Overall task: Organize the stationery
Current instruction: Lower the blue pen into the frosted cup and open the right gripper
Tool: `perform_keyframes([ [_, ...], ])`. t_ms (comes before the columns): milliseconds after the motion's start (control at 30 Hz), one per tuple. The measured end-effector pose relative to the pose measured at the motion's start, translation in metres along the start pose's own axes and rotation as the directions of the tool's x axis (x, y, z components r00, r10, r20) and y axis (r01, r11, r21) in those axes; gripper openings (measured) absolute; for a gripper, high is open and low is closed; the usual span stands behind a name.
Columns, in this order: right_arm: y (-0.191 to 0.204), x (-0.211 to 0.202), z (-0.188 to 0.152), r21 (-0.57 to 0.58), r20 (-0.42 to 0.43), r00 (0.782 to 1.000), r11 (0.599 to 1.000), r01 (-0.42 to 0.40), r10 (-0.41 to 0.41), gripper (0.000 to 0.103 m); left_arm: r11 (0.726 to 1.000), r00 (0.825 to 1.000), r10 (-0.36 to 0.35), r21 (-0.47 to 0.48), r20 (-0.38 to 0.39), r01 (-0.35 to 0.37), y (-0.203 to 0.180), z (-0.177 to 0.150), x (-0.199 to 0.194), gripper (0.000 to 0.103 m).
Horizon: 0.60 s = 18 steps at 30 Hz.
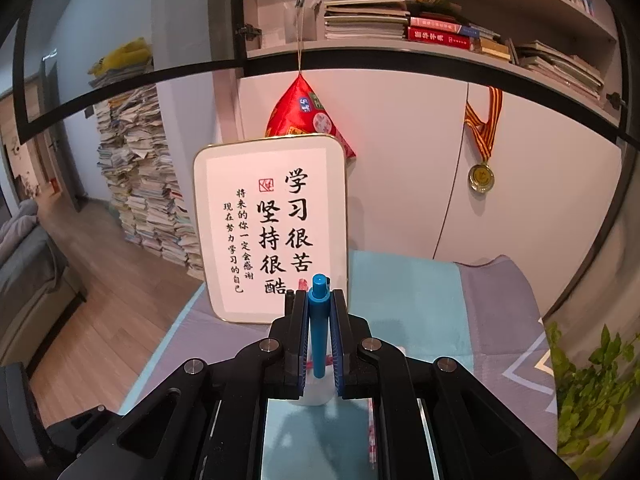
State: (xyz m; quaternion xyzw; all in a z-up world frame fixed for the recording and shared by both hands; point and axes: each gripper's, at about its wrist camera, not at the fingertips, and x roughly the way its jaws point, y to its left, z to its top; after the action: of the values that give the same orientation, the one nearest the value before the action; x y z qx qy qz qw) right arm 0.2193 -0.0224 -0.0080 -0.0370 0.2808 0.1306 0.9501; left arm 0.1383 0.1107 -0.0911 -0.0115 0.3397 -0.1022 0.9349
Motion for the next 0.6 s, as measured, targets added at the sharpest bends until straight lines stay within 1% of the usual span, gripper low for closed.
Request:
perform_keyframes([
  [100,-0.001,0.004,-0.002,0.003,-0.009,1.000,1.000,-0.001,0.001,0.011,1.000,1.000,0.002,-0.006,-0.005,-0.002,0.001,0.000,0.002,0.039],
  [200,-0.003,0.003,-0.001,0.022,0.000,1.000,1.000,-0.020,0.020,0.011,1.000,1.000,0.002,-0.010,-0.005,-0.002,0.002,0.000,0.002,0.039],
  [300,-0.005,-0.001,0.004,0.043,0.042,0.998,0.998,-0.045,0.043,0.011,1.000,1.000,-0.003,-0.016,-0.005,0.003,0.003,0.000,0.003,0.039],
  [333,-0.005,-0.003,0.006,0.041,0.062,0.997,0.998,-0.040,0.037,0.011,1.000,1.000,-0.003,-0.018,-0.005,0.003,0.003,0.000,0.004,0.039],
  [400,-0.005,-0.002,0.010,0.036,0.076,0.997,0.999,-0.018,0.016,0.011,1.000,1.000,-0.004,-0.017,-0.004,0.004,0.004,0.000,0.004,0.039],
  [467,-0.008,0.004,0.012,0.040,0.066,0.998,0.999,0.003,-0.006,0.011,1.000,1.000,-0.004,-0.016,-0.005,0.004,0.004,0.000,0.005,0.039],
  [600,-0.011,0.023,0.007,0.046,0.012,1.000,0.999,-0.003,0.002,0.011,1.000,1.000,-0.003,-0.018,-0.011,0.003,0.004,0.001,0.008,0.039],
])
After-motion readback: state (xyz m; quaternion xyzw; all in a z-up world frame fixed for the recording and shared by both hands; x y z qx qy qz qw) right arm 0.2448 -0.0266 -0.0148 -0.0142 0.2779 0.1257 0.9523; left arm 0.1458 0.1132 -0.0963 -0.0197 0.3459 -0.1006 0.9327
